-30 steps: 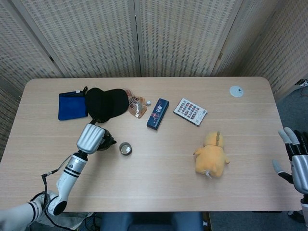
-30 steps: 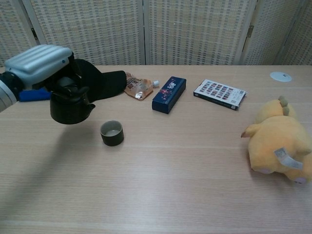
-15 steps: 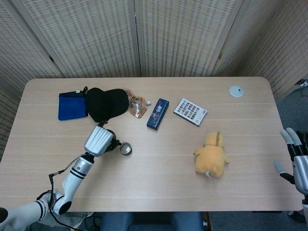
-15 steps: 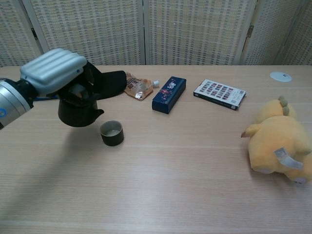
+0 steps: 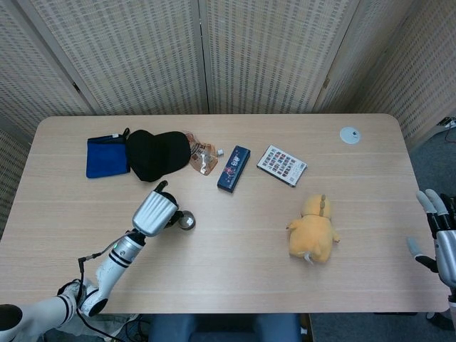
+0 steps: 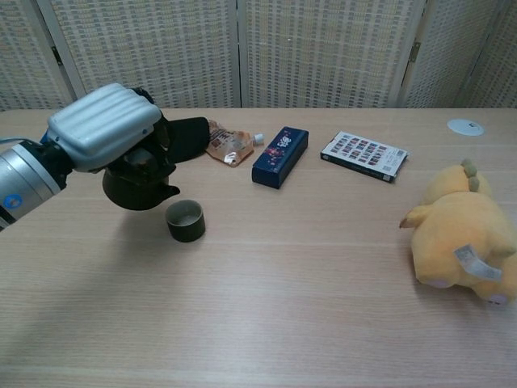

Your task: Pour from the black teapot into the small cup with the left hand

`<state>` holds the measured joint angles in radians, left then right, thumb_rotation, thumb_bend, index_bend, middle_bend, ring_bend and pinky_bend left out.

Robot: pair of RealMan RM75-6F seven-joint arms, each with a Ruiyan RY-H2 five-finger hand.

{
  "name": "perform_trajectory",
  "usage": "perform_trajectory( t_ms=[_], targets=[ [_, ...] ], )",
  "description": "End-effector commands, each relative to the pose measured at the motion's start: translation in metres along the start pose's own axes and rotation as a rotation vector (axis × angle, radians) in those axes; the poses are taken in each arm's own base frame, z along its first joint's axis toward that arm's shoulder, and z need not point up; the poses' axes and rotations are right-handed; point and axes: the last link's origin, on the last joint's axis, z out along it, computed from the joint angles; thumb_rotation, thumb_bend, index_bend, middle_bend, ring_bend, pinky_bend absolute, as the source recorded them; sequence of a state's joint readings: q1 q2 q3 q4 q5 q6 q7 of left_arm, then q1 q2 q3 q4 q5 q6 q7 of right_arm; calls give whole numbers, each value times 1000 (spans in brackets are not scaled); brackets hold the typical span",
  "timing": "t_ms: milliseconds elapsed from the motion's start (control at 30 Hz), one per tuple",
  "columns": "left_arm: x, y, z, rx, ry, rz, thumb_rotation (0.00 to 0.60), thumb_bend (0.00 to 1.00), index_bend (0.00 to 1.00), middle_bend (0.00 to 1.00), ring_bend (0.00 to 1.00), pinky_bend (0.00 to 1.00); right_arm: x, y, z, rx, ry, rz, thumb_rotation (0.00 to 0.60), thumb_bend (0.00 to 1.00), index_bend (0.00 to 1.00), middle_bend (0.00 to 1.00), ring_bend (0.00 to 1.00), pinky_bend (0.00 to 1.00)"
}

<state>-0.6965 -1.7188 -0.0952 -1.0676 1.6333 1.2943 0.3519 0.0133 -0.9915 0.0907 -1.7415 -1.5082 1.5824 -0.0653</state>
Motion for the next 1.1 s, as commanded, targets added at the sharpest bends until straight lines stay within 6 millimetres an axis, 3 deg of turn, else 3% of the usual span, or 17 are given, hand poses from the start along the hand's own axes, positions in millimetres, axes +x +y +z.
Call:
perform_trajectory(
  t_ms=[33,300,467,1100],
  targets=[
    [-2,3,0,-22,14,30,528,398,1000,1000,950,300,0,0,0,1,0,0,600,289,0,41,0,11],
    [-5,6,-1,-44,20,55,538,398,1000,1000,951,301,-1,1,-1,-3,-2,1,600,289,0,41,0,11],
    [-6,7,-2,-53,22,62,588,399,1000,1000,951,300,-2,2,-1,-4,-3,1,600,289,0,41,0,11],
    [-8,10,-4,-70,15,81,600,400,1000,1000,951,300,-2,3,-2,-8,0,3,600,289,0,42,0,11]
  ],
)
